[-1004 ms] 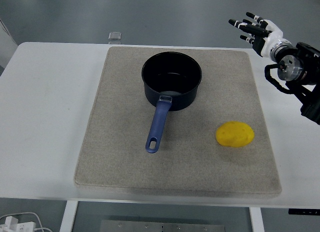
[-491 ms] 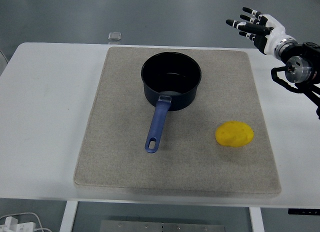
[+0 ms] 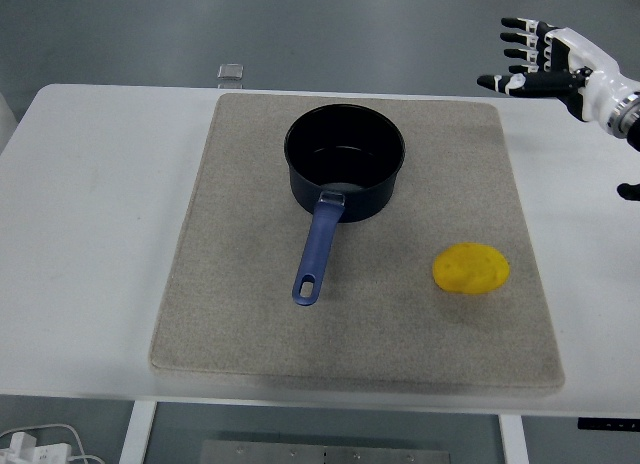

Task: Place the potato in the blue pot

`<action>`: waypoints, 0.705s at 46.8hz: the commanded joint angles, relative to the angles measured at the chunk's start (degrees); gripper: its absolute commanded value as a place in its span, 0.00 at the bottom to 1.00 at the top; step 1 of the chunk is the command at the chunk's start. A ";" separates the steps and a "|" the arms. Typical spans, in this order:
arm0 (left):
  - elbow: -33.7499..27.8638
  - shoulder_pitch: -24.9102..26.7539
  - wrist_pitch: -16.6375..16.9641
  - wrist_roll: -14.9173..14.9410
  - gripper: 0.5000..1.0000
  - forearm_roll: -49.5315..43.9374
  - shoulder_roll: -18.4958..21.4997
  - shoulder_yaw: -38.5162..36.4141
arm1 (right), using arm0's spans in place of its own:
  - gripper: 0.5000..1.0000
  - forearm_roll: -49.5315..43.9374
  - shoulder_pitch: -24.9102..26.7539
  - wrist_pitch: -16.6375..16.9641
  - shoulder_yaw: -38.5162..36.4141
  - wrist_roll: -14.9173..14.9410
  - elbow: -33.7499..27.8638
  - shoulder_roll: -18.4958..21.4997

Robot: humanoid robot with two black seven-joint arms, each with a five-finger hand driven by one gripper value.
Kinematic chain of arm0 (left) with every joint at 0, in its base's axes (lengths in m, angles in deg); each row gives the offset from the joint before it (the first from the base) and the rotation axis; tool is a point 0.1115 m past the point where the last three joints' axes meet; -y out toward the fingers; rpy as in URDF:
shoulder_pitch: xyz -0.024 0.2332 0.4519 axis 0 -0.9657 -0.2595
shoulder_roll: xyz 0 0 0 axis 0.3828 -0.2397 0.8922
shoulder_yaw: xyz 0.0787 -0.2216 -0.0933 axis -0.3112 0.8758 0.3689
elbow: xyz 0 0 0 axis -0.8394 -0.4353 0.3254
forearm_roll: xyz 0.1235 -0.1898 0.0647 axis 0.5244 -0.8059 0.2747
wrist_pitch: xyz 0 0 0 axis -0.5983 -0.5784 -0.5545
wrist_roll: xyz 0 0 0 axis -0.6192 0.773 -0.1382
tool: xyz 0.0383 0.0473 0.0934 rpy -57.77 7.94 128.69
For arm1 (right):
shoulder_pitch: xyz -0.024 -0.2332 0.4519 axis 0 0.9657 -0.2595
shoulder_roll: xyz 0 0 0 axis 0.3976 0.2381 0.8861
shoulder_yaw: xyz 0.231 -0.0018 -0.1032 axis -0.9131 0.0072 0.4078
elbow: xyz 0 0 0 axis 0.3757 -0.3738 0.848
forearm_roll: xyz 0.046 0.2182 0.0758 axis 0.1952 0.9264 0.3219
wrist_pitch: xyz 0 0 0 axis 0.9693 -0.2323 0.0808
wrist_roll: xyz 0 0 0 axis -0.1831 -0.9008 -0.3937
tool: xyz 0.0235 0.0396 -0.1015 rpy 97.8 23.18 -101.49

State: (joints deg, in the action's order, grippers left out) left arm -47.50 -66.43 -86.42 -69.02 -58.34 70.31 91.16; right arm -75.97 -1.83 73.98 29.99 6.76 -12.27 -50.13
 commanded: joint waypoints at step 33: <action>0.00 -0.01 -0.01 0.01 1.00 0.00 0.00 0.00 | 0.89 -31.67 12.50 0.44 6.96 7.89 16.42 -11.18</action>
State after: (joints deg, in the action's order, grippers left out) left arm -47.50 -66.45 -86.43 -69.01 -58.34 70.31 91.16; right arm -105.84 9.44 74.66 36.96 14.57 4.16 -61.86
